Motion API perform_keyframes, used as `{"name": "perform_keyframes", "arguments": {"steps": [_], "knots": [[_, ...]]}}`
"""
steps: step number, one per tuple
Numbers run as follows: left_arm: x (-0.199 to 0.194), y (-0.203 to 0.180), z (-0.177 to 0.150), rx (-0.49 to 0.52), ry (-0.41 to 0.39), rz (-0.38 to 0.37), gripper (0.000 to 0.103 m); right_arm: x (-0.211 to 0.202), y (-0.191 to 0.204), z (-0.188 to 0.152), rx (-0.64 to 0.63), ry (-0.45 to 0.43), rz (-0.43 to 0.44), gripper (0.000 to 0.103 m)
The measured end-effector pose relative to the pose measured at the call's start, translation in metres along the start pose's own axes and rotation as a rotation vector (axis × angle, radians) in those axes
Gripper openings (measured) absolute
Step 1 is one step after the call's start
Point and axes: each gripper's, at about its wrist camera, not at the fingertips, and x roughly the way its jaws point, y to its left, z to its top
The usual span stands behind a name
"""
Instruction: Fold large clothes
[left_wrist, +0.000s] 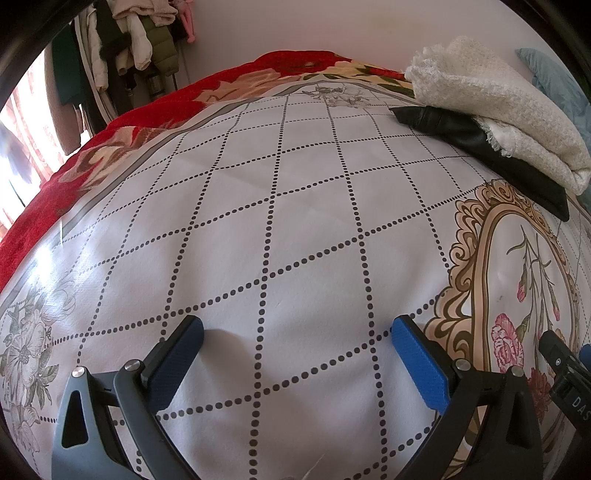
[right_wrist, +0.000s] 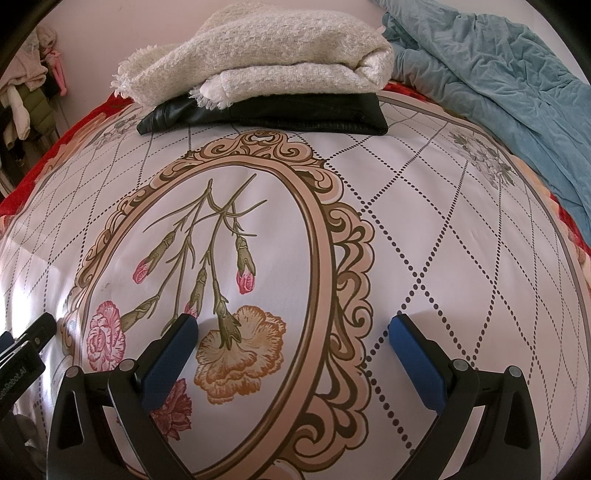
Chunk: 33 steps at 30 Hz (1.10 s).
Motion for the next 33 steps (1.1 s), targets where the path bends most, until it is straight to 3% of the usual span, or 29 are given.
{"name": "perform_keyframes", "arguments": {"steps": [33], "knots": [[-0.0010,0.0010,-0.0011,0.001,-0.001,-0.002,0.103,0.0005,0.0003,0.0007,-0.001,0.000,0.001,0.103]]}}
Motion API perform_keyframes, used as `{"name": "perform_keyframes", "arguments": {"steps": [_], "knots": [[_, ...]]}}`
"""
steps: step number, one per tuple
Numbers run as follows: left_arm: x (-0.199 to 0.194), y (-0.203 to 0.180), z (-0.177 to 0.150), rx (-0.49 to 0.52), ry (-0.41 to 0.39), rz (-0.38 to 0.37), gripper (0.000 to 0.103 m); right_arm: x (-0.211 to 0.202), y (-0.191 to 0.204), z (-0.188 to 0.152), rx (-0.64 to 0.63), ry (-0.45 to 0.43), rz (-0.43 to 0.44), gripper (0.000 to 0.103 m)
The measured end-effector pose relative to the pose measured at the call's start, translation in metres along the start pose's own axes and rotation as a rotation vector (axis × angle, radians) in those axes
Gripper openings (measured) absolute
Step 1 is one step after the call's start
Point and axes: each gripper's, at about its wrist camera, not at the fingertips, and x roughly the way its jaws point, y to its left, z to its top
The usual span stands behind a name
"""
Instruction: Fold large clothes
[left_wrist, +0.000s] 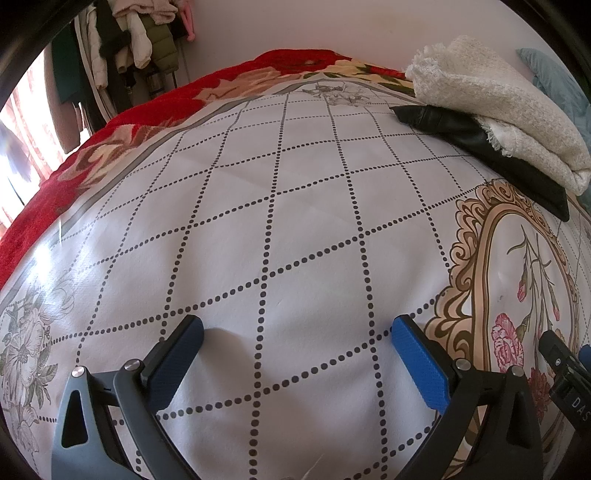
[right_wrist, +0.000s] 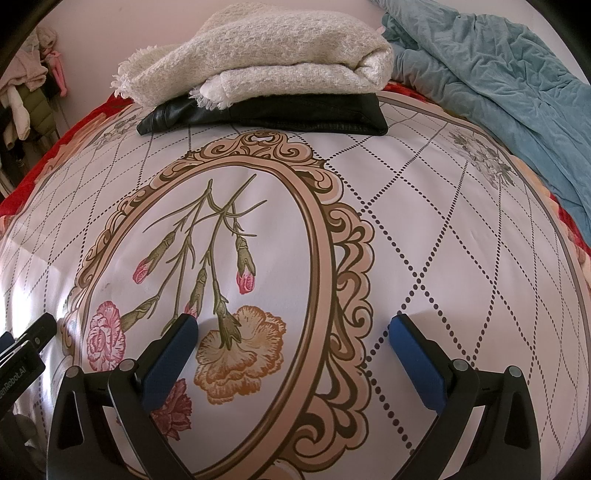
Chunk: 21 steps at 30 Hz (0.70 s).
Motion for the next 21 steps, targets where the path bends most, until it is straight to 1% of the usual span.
{"name": "perform_keyframes", "arguments": {"steps": [21], "knots": [[0.0012,-0.0006,0.0001,0.003,0.000,-0.001,0.103,0.0002,0.0001,0.0003,0.000,0.000,0.001,0.103]]}}
